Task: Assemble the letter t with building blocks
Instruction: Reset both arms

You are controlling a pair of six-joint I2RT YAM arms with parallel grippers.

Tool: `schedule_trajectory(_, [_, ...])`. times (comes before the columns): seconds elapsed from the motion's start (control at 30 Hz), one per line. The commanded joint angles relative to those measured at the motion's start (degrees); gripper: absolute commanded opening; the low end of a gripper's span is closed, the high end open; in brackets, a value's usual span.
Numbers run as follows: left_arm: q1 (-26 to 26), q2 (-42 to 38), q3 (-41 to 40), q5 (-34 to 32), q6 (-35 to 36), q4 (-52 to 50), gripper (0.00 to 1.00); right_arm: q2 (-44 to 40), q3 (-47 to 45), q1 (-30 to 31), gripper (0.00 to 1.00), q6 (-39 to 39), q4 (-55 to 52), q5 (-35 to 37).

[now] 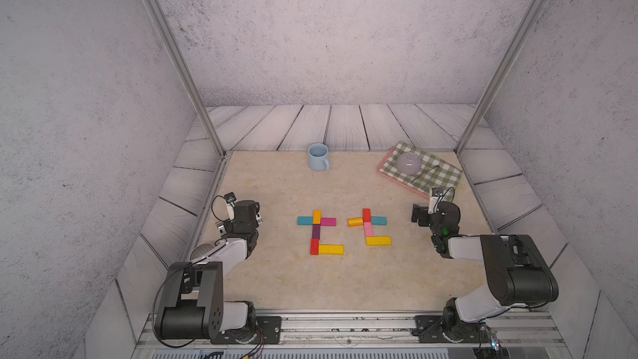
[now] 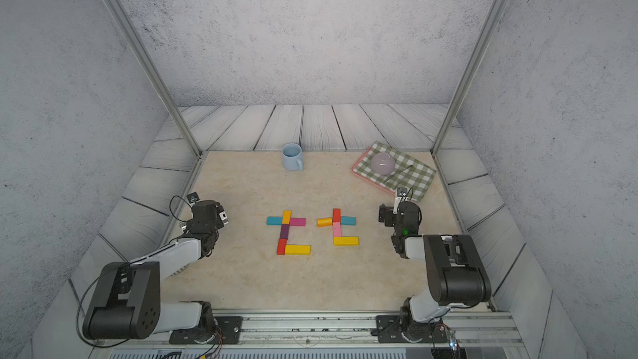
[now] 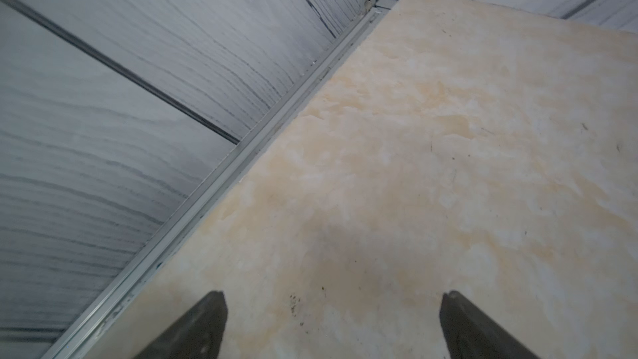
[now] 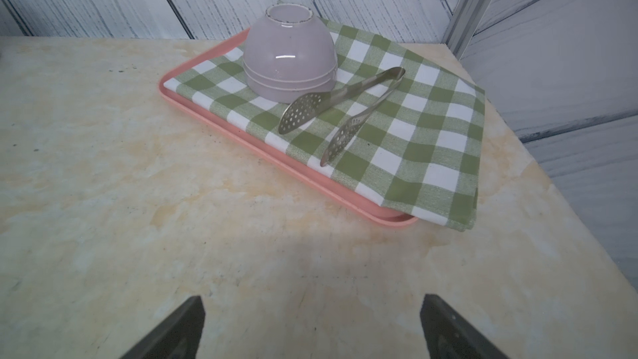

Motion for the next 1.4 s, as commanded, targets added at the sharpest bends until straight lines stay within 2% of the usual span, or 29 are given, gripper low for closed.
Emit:
schedule_trajectory(0.0, [1.13,0.77,-2.23,6.83,8.22,17.54,1.0,-0.75,-0.08,-0.37,0.99,-0.01,2.4,-0.35])
schedule_trajectory(0.13, [3.68,5.34,-5.38,12.87,8.63,28.92,1.0,-0.78,-0.1,-0.35,0.99,-1.03,2.53,-2.47])
schedule_trajectory(0.2, [3.69,6.56,-4.2,20.7,11.92,26.86,1.0,-0.41,1.46,-0.31,0.99,-1.47,0.04,-3.9])
schedule_trajectory(0.27, [3.69,11.06,-3.06,22.98,13.4,30.2,1.0,-0.44,1.5,-0.46,0.99,-1.1,-0.2,-3.47])
schedule_trajectory(0.3, [3.41,12.11,-3.37,22.57,13.64,32.74,0.99,-0.32,1.67,-0.46,0.99,-0.96,-0.4,-3.35])
schedule_trajectory(0.4, [3.26,9.42,-0.92,22.63,13.49,23.29,0.99,-0.36,1.66,-0.47,0.99,-1.01,-0.38,-3.29])
schedule_trajectory(0.47, [3.3,10.28,-1.73,22.71,13.65,26.41,0.99,-0.23,1.8,-0.48,0.99,-0.92,-0.62,-3.42])
schedule_trajectory(0.67, [2.85,9.59,-1.36,22.02,13.83,24.42,0.99,-0.47,1.59,-0.48,0.99,-1.05,-0.39,-3.37])
schedule_trajectory(0.77, [1.28,9.54,-1.04,18.25,14.31,23.84,0.99,-0.4,1.51,-0.51,0.99,-1.01,-0.36,-3.35])
schedule_trajectory(1.37, [0.43,9.72,-0.9,15.77,14.18,23.91,0.99,-0.49,1.45,-0.52,0.99,-1.11,-0.27,-3.35])
